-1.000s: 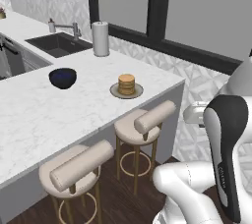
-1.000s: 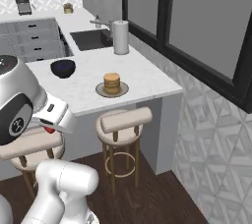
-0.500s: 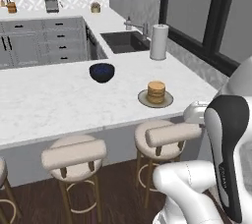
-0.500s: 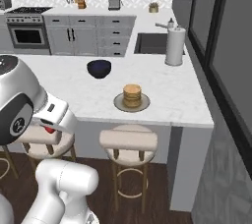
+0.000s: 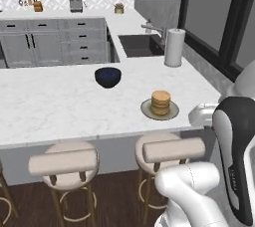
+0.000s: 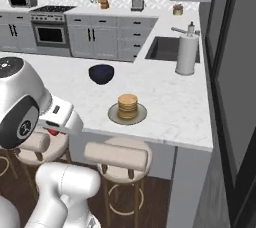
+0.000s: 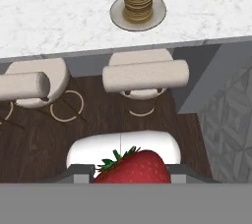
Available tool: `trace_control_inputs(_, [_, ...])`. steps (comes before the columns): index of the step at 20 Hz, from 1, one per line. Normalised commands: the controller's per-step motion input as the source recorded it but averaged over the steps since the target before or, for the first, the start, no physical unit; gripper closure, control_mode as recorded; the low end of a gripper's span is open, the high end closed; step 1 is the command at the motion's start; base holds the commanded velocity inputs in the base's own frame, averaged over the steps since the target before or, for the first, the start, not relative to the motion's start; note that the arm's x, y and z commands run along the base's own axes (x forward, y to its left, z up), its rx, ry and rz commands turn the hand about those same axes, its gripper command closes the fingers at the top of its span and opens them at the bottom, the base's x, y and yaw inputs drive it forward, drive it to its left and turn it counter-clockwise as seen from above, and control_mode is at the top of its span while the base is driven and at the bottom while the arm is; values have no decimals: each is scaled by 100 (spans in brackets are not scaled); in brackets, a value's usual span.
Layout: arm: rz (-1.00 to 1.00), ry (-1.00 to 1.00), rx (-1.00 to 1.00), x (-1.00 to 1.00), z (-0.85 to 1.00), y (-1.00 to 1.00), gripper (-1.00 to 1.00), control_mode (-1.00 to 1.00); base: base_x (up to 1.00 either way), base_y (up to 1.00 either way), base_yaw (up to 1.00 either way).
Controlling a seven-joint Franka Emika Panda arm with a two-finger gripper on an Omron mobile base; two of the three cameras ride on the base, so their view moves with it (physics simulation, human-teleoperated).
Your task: Take the strawberry from the fridge and place it on top of the pancake, located on the dining counter.
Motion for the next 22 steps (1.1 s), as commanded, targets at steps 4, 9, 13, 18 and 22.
trace_control_inputs(4, [0, 0, 0, 0, 0, 0, 100, 100, 66, -7, -32])
trace_control_inputs(9, [0, 0, 0, 0, 0, 0, 100, 100, 36, -8, -19])
trace_control_inputs(13, [0, 0, 0, 0, 0, 0, 100, 100, 2, -4, 0])
trace_control_inputs(18, [0, 0, 0, 0, 0, 0, 100, 100, 3, -7, 0])
trace_control_inputs(22, [0, 0, 0, 0, 0, 0, 100, 100, 27, -36, 2])
